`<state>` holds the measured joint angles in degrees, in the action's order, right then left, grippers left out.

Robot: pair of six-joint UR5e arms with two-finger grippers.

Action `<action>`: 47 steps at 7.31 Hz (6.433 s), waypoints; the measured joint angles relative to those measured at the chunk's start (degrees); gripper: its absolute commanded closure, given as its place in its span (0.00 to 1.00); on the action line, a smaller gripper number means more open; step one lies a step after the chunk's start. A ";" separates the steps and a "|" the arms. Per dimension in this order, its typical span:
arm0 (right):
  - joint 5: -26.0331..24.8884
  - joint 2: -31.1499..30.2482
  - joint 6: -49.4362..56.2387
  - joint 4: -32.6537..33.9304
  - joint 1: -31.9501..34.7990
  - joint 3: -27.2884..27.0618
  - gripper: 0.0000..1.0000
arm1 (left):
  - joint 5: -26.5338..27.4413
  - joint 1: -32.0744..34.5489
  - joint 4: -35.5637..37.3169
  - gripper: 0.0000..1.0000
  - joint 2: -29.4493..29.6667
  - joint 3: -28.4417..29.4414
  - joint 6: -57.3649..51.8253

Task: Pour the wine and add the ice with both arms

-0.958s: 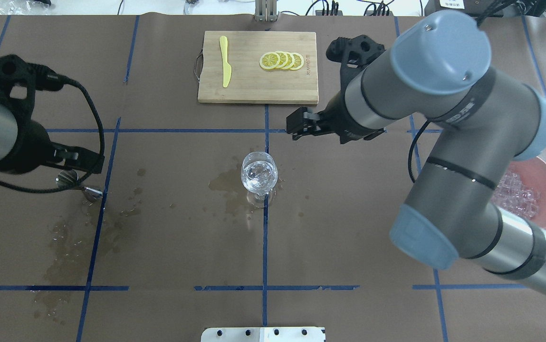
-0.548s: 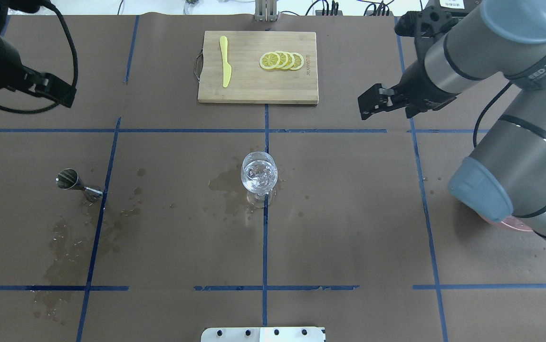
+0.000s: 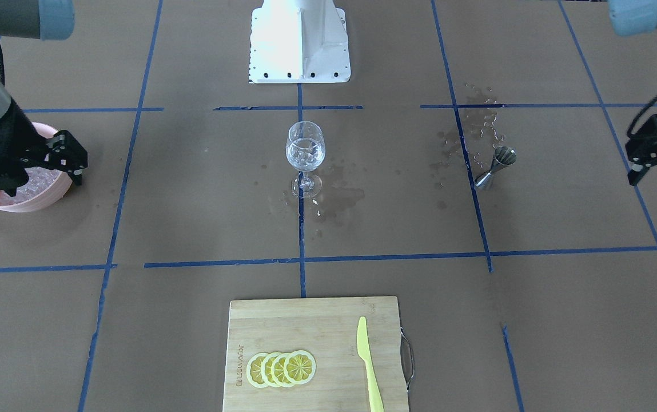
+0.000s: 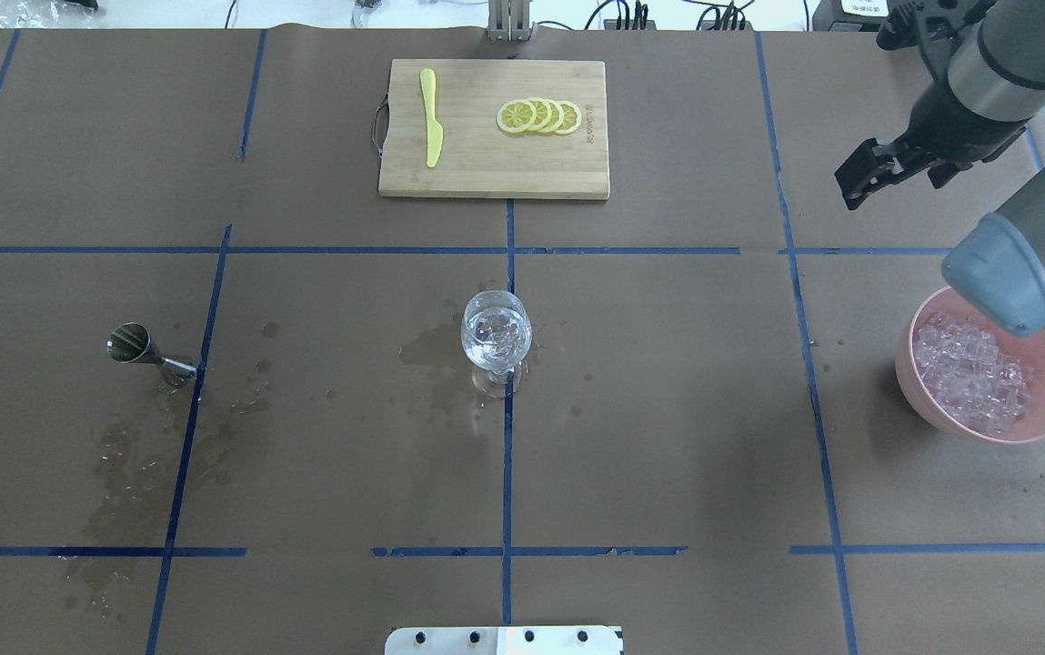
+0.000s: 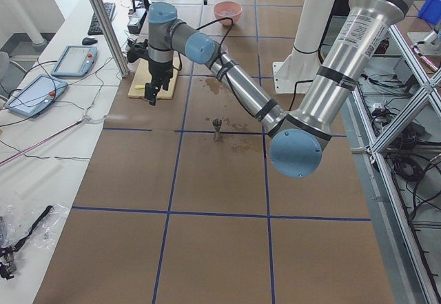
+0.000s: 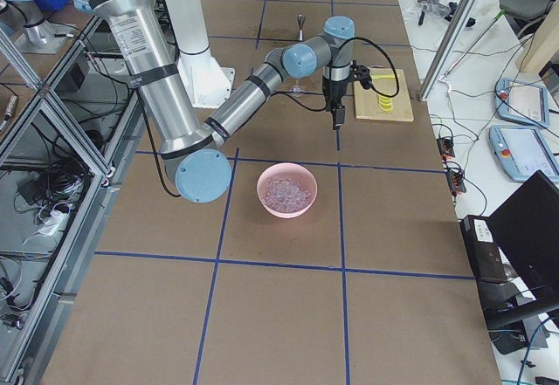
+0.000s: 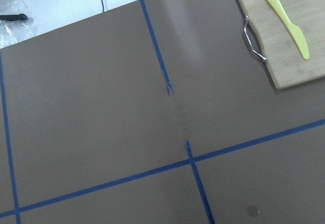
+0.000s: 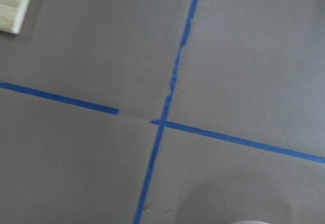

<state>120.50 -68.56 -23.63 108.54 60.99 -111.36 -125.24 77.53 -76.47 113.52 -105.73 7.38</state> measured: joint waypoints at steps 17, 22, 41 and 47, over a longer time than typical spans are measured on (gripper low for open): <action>14.63 -20.36 23.38 -11.77 29.56 14.80 0.00 | -8.29 12.35 -12.29 0.00 -24.20 14.46 -13.68; 14.58 -23.72 24.95 -16.15 31.70 15.83 0.00 | -8.34 12.47 -13.26 0.00 -24.29 14.43 -12.95; 15.64 -24.17 23.29 -21.44 31.70 19.70 0.00 | -8.34 12.95 -17.64 0.00 -24.19 12.98 -7.24; 15.73 -24.17 23.44 -21.44 31.69 19.61 0.00 | -8.27 12.91 -17.66 0.00 -24.21 13.09 -7.20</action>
<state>136.22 -92.72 -0.19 87.10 92.68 -91.76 -133.51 90.44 -94.13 89.31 -92.64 0.18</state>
